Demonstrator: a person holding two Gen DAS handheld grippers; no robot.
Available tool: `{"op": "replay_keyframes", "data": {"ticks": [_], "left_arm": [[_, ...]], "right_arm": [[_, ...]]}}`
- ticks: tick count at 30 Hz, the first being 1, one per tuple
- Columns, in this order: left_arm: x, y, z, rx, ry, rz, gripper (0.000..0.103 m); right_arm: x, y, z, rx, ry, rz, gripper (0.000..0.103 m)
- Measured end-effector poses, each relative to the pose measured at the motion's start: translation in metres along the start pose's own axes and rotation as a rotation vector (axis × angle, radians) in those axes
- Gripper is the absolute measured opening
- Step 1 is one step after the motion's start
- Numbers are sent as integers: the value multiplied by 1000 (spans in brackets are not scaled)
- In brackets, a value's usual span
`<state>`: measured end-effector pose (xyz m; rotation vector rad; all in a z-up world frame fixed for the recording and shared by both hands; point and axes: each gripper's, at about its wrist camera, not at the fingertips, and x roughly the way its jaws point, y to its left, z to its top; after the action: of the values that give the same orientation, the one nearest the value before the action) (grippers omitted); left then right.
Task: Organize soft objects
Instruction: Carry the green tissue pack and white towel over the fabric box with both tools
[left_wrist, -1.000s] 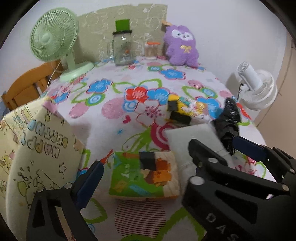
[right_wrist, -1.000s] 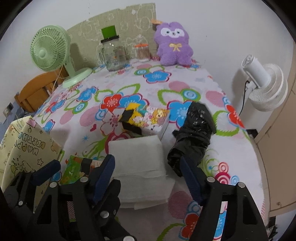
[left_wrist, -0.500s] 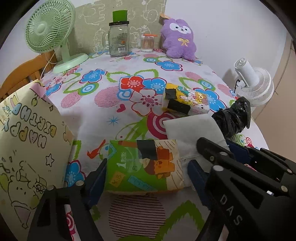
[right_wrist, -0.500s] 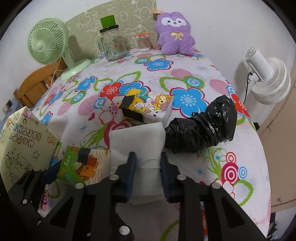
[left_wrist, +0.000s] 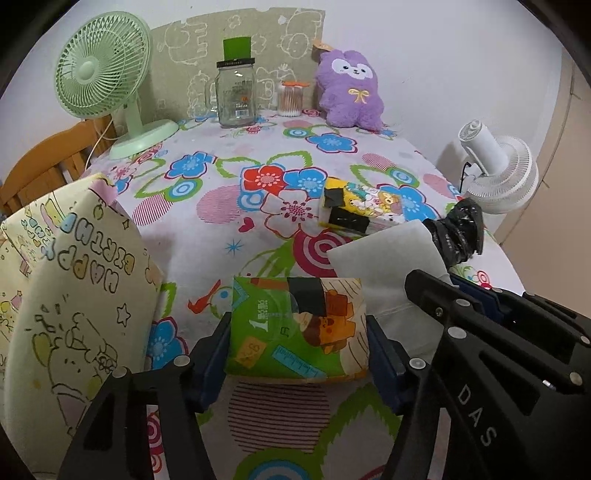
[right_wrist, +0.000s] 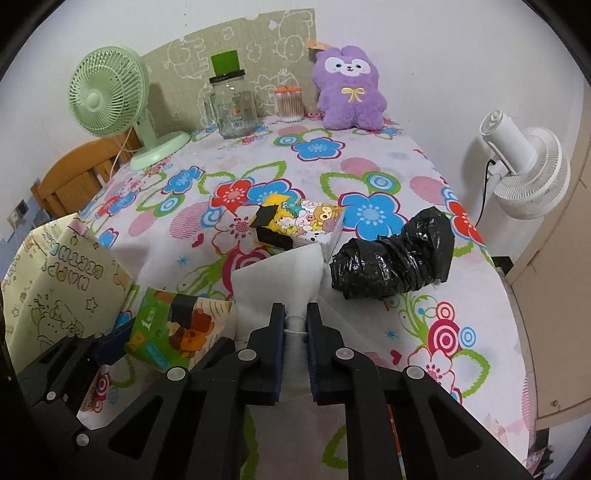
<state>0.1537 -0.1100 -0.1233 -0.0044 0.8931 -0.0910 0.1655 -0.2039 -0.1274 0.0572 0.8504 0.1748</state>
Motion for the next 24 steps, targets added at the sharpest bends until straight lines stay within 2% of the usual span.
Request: {"op": "replay_keyframes", "data": {"ticks": [24], "left_arm": [[-75, -11, 6, 62, -119, -19, 68]], "right_arm": [[-84, 9, 1, 17, -128, -53, 13]]}}
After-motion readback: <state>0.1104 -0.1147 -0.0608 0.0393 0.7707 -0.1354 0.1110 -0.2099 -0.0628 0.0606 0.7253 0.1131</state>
